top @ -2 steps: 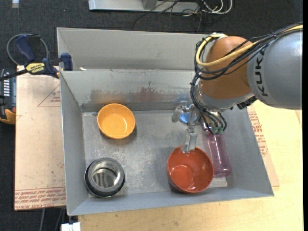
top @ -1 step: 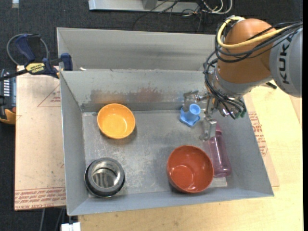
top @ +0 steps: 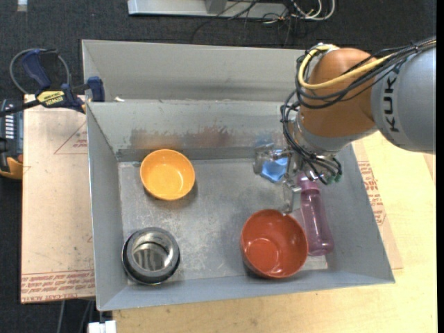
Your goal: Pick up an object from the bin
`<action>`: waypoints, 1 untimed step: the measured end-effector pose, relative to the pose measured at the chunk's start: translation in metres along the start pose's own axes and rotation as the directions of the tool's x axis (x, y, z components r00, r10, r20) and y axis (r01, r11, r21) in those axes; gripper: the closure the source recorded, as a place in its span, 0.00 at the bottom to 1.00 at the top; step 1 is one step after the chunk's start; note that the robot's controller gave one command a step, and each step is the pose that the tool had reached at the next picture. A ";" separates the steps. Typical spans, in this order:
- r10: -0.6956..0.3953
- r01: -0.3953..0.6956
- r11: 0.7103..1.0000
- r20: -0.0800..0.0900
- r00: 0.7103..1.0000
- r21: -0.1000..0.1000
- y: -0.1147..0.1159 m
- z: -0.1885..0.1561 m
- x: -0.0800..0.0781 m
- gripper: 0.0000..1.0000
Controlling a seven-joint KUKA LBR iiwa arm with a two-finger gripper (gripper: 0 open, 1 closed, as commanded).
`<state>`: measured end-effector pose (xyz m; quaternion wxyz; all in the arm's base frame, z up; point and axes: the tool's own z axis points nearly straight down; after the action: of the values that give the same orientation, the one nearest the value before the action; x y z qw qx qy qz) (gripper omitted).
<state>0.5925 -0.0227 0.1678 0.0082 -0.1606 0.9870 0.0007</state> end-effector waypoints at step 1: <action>-0.101 0.101 0.995 -0.010 0.995 -0.006 0.004 0.022 0.016 0.00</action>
Offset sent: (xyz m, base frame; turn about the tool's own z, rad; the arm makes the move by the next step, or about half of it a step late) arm -0.0540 -0.0213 -0.0794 -0.1626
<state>0.5764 -0.0240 0.1453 0.0030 -0.2101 0.9777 0.0021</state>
